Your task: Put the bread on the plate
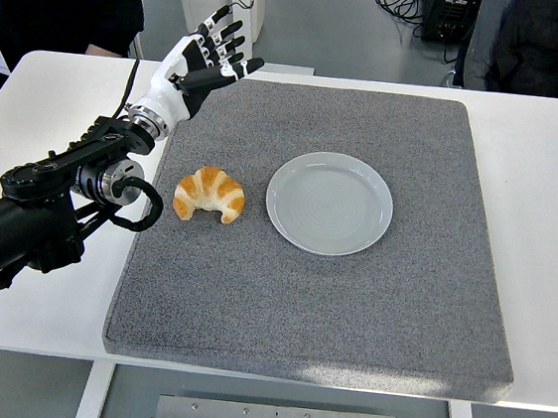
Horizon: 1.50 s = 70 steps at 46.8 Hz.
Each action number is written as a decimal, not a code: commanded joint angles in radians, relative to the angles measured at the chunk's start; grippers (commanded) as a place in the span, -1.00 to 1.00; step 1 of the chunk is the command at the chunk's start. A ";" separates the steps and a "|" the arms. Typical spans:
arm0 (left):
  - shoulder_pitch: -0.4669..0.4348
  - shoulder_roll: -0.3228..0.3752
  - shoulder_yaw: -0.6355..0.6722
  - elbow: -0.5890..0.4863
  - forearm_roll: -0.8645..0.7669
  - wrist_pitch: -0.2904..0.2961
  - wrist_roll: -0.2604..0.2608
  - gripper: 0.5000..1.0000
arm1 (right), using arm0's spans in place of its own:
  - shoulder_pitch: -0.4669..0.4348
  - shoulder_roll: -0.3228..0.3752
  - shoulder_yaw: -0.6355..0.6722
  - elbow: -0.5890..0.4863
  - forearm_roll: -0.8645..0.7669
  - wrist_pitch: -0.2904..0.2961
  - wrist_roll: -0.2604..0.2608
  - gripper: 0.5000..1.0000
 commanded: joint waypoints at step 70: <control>-0.008 -0.017 -0.005 0.022 -0.002 0.009 -0.008 0.89 | 0.000 0.000 -0.003 0.000 0.000 0.000 0.000 1.00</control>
